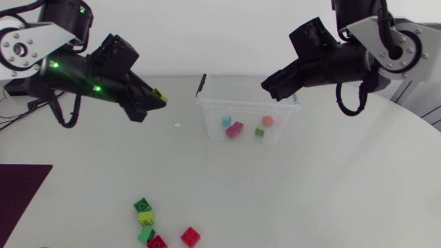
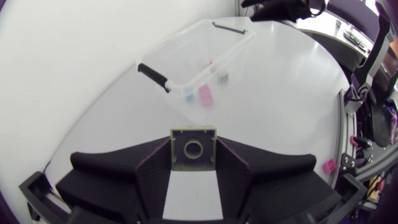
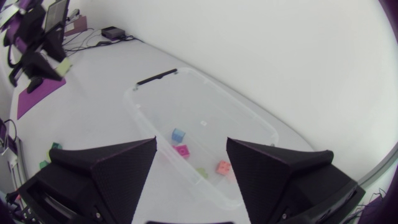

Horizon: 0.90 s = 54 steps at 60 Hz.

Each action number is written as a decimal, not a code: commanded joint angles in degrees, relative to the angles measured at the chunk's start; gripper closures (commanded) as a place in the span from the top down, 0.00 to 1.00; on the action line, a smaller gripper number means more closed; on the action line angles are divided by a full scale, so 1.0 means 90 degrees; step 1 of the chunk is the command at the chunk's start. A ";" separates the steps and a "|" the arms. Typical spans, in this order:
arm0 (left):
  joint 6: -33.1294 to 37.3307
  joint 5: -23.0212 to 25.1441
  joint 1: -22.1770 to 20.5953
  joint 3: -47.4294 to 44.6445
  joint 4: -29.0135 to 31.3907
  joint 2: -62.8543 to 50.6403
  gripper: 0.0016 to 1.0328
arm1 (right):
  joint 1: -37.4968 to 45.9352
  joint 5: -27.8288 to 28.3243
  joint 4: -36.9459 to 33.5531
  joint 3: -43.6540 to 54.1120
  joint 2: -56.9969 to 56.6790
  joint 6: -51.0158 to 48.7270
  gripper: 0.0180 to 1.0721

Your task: Pick up the duplo bricks and place them in the container

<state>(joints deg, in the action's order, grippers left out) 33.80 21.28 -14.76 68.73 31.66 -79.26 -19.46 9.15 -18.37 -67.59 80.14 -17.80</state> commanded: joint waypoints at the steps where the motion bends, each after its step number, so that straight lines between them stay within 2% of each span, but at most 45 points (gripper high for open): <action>1: -0.0484 0.0136 -0.0215 0.0430 -0.0295 -0.0412 0.21 | -0.0269 -0.0030 -0.0244 0.0528 -0.0398 -0.0024 0.79; 18: -0.1002 0.0146 -0.0820 0.1358 -0.1281 -0.1701 0.23 | -0.1041 -0.0137 -0.0556 0.1993 -0.1424 0.0005 0.79; 37: -0.1070 0.0116 -0.1260 0.2451 -0.1340 -0.2912 0.25 | -0.1753 -0.0128 -0.1172 0.2979 -0.1980 0.0142 0.79; 44: -0.1070 -0.0060 -0.1377 0.2813 -0.1340 -0.3283 0.38 | -0.2164 -0.0118 -0.1445 0.3155 -0.2078 0.0191 0.79; 54: -0.1070 -0.0206 -0.1455 0.3369 -0.1281 -0.3791 0.39 | -0.2603 -0.0118 -0.1640 0.3350 -0.2107 0.0259 0.79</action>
<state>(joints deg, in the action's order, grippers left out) 25.43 20.32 -27.38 95.64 20.34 -110.32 -41.30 8.49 -31.97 -39.42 61.69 -16.64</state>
